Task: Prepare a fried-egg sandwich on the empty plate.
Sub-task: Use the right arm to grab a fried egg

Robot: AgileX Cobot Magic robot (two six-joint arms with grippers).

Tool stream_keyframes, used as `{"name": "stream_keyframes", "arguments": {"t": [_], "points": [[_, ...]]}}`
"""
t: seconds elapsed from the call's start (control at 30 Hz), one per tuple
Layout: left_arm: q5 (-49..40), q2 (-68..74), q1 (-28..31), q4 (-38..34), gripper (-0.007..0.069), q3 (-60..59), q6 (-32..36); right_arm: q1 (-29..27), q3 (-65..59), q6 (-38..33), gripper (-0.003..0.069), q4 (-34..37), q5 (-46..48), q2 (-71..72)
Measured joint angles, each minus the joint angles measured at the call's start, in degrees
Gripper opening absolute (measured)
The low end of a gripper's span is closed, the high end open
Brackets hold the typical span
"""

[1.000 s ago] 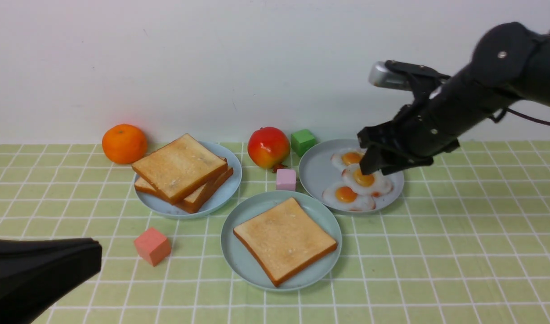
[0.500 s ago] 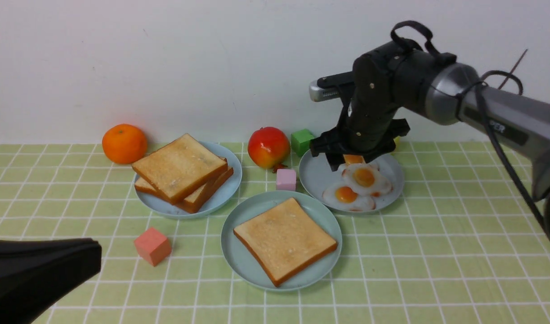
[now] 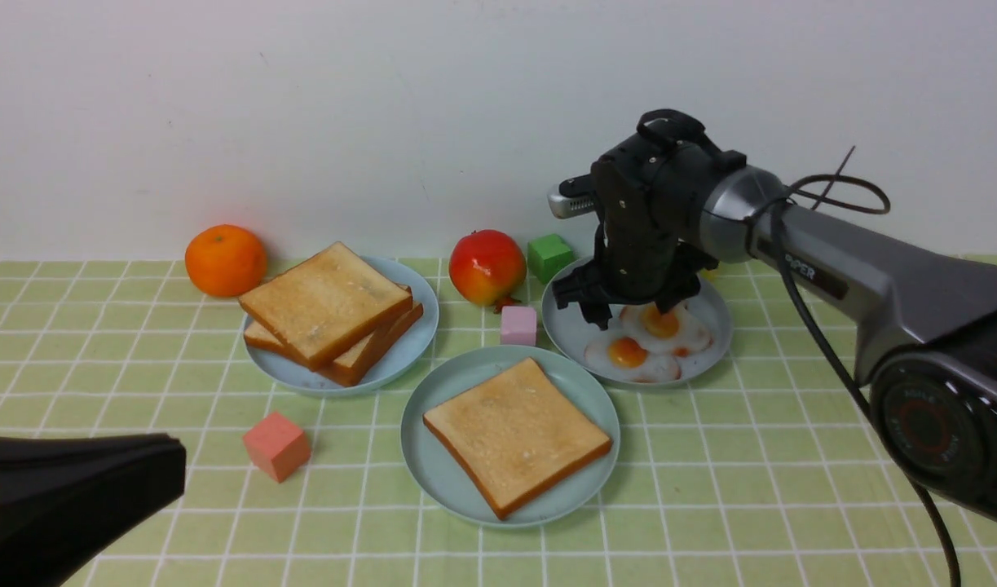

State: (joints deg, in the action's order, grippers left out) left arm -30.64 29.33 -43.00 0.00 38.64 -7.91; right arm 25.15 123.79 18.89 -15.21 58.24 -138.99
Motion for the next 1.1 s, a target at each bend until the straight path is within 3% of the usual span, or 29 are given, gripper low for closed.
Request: {"name": "stream_keyframes", "arguments": {"t": [0.83, 1.1], "points": [[0.0, 0.0, 0.05, -0.43, -0.0013, 0.0, 0.0, 0.0, 0.62, -0.36, 0.0534, -5.58, -3.79, -2.98], [0.0, 0.0, 0.05, -0.82, -0.0013, 0.0, 0.0, 0.05, 0.95, -2.16, 0.0436, -6.6, -3.14, -3.39]]}}
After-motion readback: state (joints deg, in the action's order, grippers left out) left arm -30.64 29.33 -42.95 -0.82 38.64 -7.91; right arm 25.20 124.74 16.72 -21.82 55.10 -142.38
